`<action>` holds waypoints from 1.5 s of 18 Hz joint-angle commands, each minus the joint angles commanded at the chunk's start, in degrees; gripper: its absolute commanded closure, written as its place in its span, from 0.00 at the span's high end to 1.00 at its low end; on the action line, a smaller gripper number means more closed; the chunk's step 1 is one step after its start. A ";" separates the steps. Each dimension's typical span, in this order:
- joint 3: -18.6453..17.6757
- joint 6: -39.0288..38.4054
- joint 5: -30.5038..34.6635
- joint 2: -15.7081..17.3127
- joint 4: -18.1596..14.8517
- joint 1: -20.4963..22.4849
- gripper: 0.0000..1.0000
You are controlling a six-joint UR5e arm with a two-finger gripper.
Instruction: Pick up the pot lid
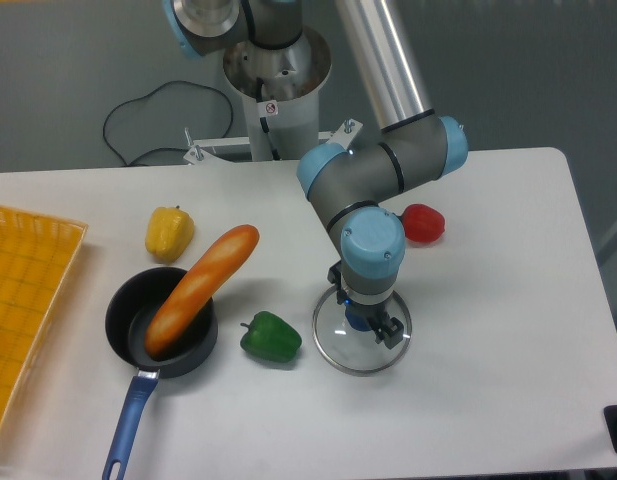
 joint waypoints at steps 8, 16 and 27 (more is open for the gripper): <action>0.26 0.44 0.00 0.09 -0.18 0.61 0.89; 0.26 2.29 0.09 0.17 -0.44 0.70 0.56; 0.79 2.29 0.18 1.23 -1.23 0.70 0.45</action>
